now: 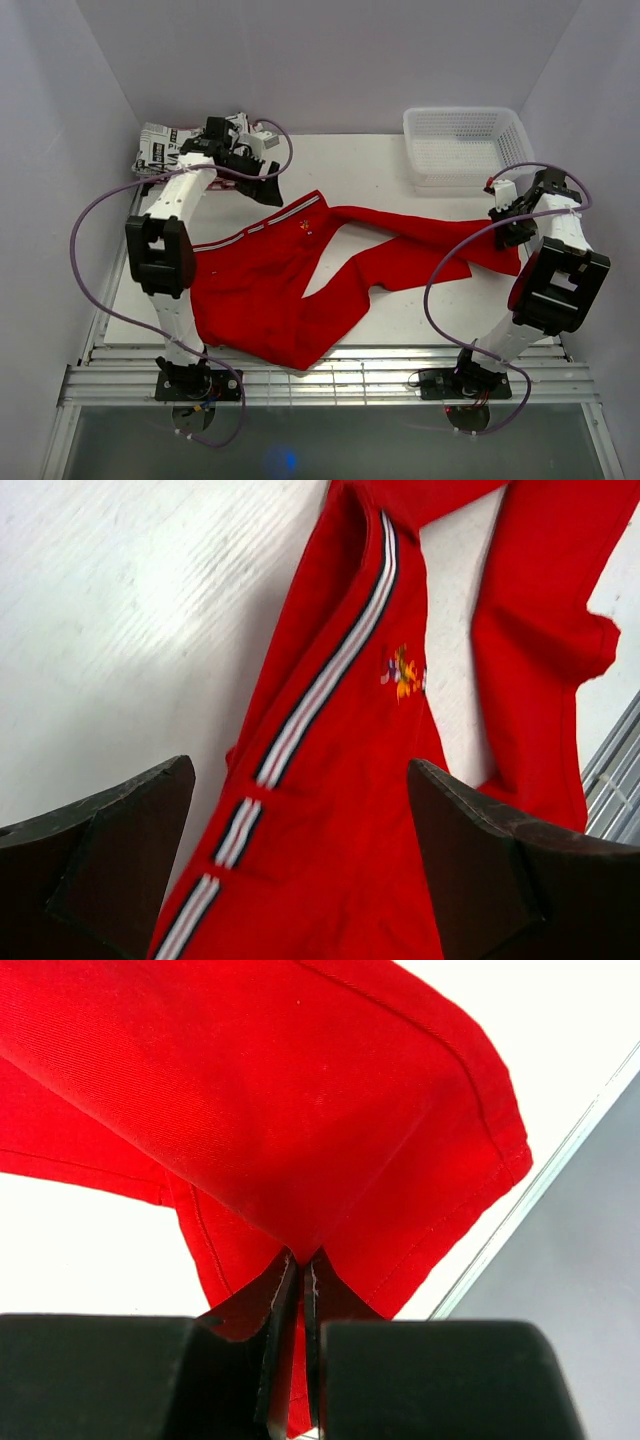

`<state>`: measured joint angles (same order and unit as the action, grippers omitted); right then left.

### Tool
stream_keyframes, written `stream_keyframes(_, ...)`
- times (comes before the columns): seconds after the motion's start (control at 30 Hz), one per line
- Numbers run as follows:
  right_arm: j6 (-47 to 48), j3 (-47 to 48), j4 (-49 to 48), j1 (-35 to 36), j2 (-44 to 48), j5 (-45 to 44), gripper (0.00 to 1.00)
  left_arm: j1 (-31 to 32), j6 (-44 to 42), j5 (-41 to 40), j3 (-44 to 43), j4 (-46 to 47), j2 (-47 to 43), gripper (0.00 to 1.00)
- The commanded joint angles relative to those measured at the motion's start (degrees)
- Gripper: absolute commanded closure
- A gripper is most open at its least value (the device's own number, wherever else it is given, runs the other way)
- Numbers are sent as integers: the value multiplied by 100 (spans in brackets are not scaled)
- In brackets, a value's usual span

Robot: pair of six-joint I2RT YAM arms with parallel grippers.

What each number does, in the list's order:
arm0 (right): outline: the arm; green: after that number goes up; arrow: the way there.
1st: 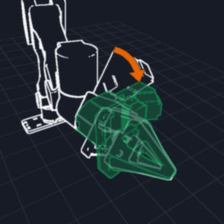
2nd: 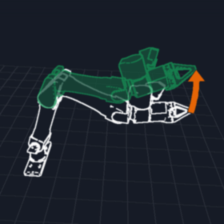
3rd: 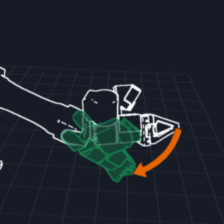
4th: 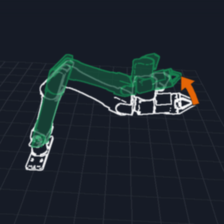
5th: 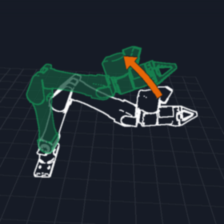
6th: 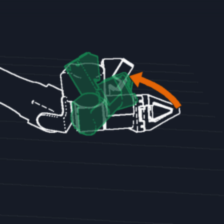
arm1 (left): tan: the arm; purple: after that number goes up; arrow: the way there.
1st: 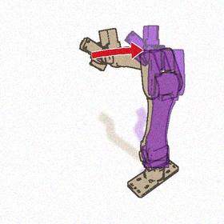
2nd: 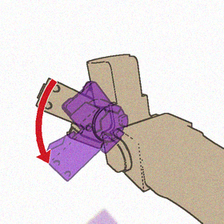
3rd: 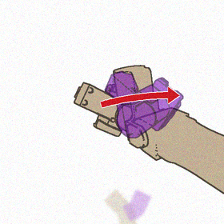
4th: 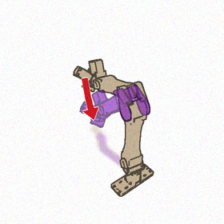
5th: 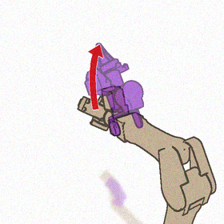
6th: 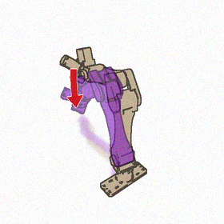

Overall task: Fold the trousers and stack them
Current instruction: Flatten the trousers out

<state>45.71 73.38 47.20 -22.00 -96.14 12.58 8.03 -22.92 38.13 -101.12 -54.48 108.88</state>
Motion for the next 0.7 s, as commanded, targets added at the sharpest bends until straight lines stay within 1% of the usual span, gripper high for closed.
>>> stream_keyframes(0.0, 104, 255, 202, -6, 271, 175, 92, 242, 138, 959, -716, 279, 247, 2)
stream_keyframes(0.07, 104, 281, 228, -15, 254, 175, 92, 417, 147, 890, -690, 524, 492, 2)
stream_keyframes(0.17, 69, 282, 255, -15, 245, 201, 92, 637, 252, 767, -514, 903, 634, 2)
stream_keyframes(0.33, 52, 299, 255, -15, 210, 210, 92, 840, 305, 608, -242, 1184, 915, 3)
stream_keyframes(0.4, 60, 291, 246, -15, 201, 166, 92, 893, 340, 547, -137, 1264, 986, 5)
stream_keyframes(0.47, 78, 273, 246, -15, 209, 131, 92, 911, 401, 407, -118, 1325, 1021, 11)
stream_keyframes(0.5, 113, 168, 194, -15, 262, 113, 92, 911, 498, 58, 99, 1552, 986, 17)
stream_keyframes(0.6, 113, 124, 193, -15, 288, 96, 92, 911, 604, -200, 321, 1861, 863, 21)
stream_keyframes(0.67, 104, 141, 193, -15, 297, 87, 92, 928, 665, -192, 330, 1862, 854, 33)
